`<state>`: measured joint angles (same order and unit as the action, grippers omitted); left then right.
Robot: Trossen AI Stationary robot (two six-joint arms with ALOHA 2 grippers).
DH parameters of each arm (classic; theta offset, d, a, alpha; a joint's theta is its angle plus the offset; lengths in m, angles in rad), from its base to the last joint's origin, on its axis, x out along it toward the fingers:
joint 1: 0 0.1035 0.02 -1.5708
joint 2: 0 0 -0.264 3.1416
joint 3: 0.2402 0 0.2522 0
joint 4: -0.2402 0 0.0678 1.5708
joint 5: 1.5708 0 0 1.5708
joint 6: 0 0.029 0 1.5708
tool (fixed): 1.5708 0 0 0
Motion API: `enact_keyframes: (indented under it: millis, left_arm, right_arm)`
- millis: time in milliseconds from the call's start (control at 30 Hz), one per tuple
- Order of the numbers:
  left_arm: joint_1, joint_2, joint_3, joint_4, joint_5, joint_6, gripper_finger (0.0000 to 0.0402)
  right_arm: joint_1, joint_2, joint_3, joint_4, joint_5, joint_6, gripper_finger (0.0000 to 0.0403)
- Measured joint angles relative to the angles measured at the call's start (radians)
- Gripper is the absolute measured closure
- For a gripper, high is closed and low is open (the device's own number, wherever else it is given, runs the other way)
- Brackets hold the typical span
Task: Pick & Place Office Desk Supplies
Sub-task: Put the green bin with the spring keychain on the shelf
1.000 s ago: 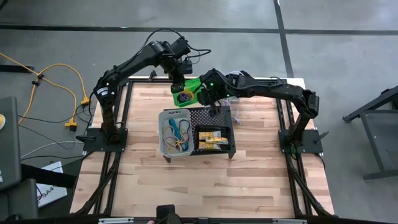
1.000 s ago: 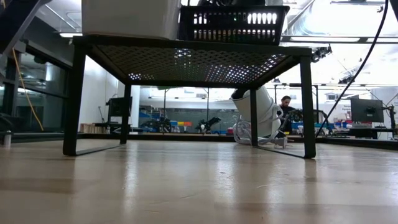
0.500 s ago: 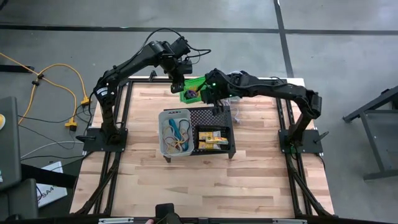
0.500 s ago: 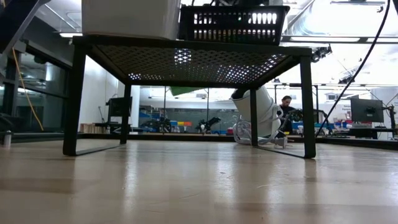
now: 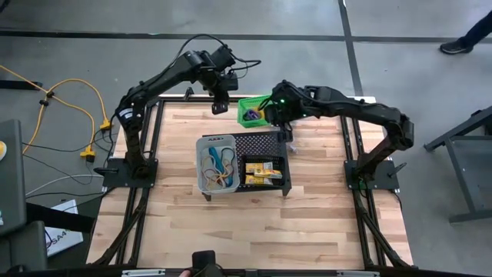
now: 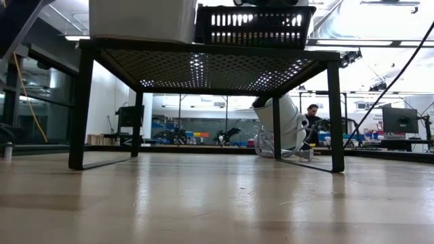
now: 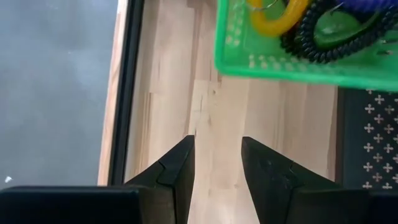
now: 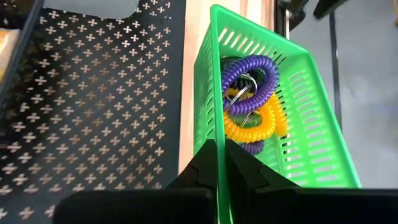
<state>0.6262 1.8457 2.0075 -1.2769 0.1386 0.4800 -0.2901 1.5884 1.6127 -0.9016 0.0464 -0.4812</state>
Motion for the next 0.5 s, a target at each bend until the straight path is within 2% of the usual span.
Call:
enact_keyframes:
  millis: [233, 500]
  left_arm:
    - [0.0, -0.027, 0.0, 0.007, -0.004, 0.002, 0.0276]
    - [0.0, -0.038, 0.0, 0.006, -0.002, -0.005, 0.0276]
  right_arm:
    - [0.016, -0.006, 0.0, -0.061, 0.0, 0.041, 0.04]
    - [0.099, -0.007, 0.0, -0.083, 0.011, 0.084, 0.04]
